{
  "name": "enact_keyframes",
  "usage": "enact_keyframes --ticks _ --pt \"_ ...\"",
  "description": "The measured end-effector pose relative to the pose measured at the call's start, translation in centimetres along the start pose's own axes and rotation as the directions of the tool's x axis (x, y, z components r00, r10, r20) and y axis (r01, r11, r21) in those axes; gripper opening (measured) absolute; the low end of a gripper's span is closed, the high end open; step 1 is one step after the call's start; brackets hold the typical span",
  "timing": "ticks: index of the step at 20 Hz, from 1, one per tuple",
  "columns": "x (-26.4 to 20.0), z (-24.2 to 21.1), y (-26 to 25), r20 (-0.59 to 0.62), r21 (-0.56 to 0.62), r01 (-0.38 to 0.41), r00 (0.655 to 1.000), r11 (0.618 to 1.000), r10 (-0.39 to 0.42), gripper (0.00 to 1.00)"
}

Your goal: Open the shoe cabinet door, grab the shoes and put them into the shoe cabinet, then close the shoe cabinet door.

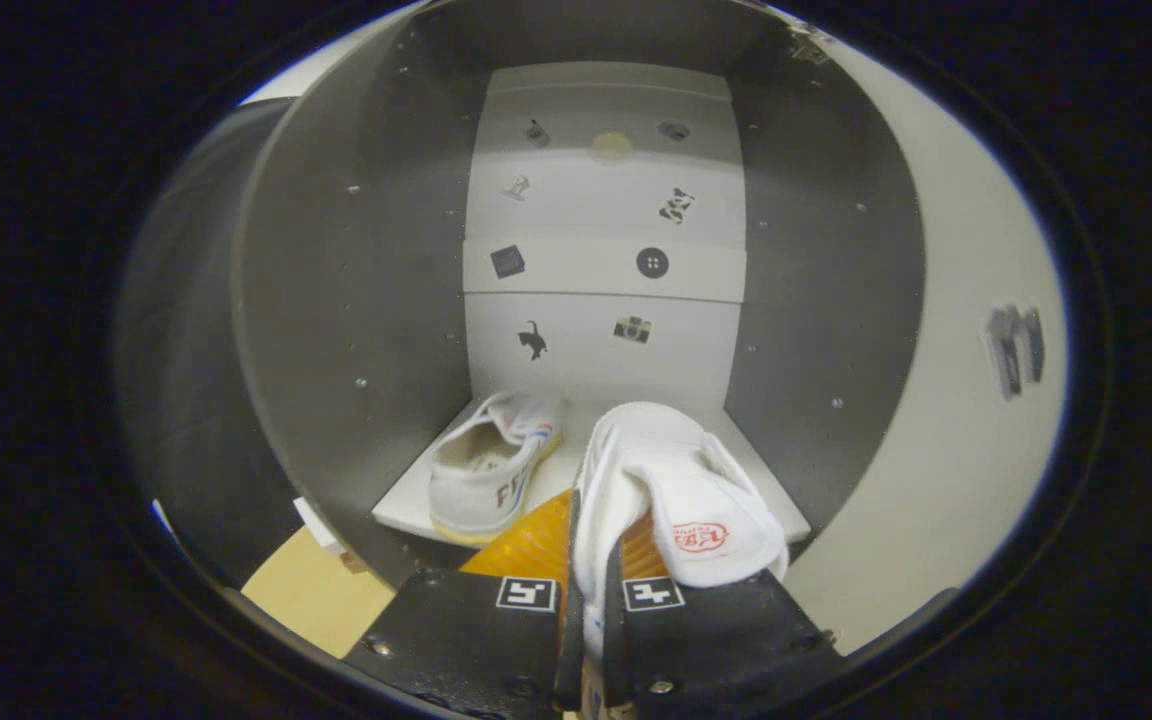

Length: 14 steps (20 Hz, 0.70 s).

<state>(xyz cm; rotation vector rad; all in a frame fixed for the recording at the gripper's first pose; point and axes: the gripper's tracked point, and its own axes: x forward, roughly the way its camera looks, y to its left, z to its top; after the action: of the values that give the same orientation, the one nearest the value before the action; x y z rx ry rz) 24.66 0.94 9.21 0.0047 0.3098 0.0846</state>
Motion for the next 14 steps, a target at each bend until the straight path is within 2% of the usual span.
enact_keyframes --ticks 6,8,14 --pt "7.2 3.2 -0.9 -0.013 -0.037 0.010 1.000 0.999 -0.011 0.11" --pt "9.2 2.6 -0.9 -0.043 -0.049 0.004 0.999 0.999 -0.006 0.12" --pt "11.7 0.0 -0.8 -0.131 0.019 -0.008 0.991 1.000 0.010 0.14"
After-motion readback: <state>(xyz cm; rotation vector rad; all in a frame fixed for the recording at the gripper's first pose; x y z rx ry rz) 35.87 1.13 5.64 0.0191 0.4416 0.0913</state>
